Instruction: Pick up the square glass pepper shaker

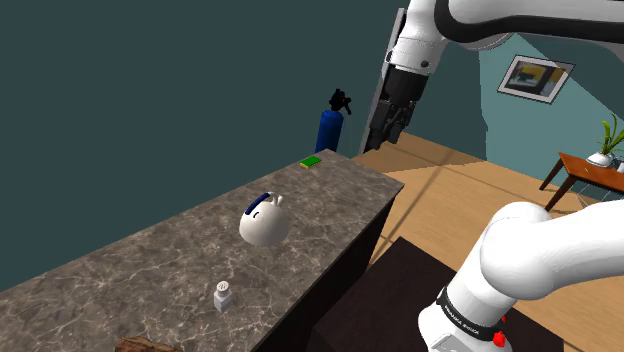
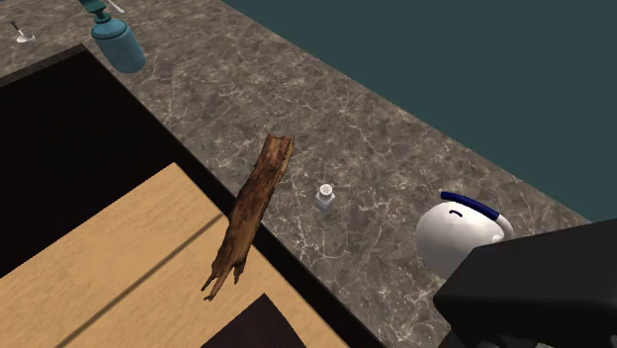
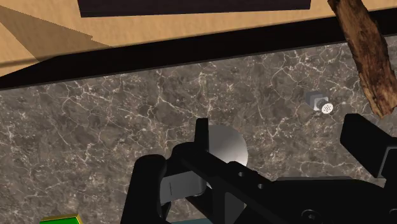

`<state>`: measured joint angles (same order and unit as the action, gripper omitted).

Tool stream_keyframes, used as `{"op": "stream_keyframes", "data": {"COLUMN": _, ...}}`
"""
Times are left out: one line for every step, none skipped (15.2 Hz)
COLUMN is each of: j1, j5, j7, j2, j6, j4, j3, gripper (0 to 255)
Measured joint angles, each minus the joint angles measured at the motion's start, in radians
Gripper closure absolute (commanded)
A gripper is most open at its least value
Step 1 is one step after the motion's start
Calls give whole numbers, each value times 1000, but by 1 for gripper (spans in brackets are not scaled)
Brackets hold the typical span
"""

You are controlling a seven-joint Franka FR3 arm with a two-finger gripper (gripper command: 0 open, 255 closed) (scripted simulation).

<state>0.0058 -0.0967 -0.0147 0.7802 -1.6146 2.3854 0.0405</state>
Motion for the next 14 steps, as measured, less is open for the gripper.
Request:
{"op": "stream_keyframes", "data": {"j1": 0, "j5": 0, "j7": 0, "j2": 0, "j6": 0, "j4": 0, "j3": 0, "gripper": 0}}
{"op": "stream_keyframes", "data": {"j1": 3, "j5": -4, "j7": -5, "j2": -8, "j6": -13, "j4": 8, "j3": 7, "gripper": 0}}
{"op": "stream_keyframes", "data": {"j1": 5, "j5": -6, "j7": -7, "j2": -22, "j6": -36, "j4": 21, "j3": 14, "gripper": 0}}
{"op": "stream_keyframes", "data": {"j1": 10, "j5": -13, "j7": -18, "j2": -41, "j6": -55, "j4": 25, "j3": 28, "gripper": 0}}
{"op": "stream_keyframes", "data": {"j1": 16, "j5": -20, "j7": -29, "j2": -75, "j6": -86, "j4": 27, "j3": 45, "gripper": 0}}
{"op": "stream_keyframes", "data": {"j1": 20, "j5": -25, "j7": -39, "j2": -98, "j6": -105, "j4": 27, "j3": 58, "gripper": 0}}
{"op": "stream_keyframes", "data": {"j1": 25, "j5": -30, "j7": -46, "j2": -115, "j6": -133, "j4": 42, "j3": 70, "gripper": 0}}
{"op": "stream_keyframes", "data": {"j1": 28, "j5": -32, "j7": -52, "j2": -145, "j6": -159, "j4": 43, "j3": 81, "gripper": 0}}
{"op": "stream_keyframes", "data": {"j1": 33, "j5": -37, "j7": -63, "j2": -177, "j6": -185, "j4": 43, "j3": 96, "gripper": 0}}
{"op": "stream_keyframes", "data": {"j1": 37, "j5": -41, "j7": -72, "j2": -201, "j6": -209, "j4": 48, "j3": 109, "gripper": 0}}
{"op": "stream_keyframes", "data": {"j1": 40, "j5": -42, "j7": -81, "j2": -237, "j6": -231, "j4": 38, "j3": 121, "gripper": 0}}
{"op": "stream_keyframes", "data": {"j1": 45, "j5": -46, "j7": -96, "j2": -265, "j6": -250, "j4": 33, "j3": 137, "gripper": 0}}
{"op": "stream_keyframes", "data": {"j1": 48, "j5": -47, "j7": -103, "j2": -302, "j6": -279, "j4": 31, "j3": 150, "gripper": 0}}
{"op": "stream_keyframes", "data": {"j1": 50, "j5": -46, "j7": -113, "j2": -335, "j6": -301, "j4": 25, "j3": 162, "gripper": 0}}
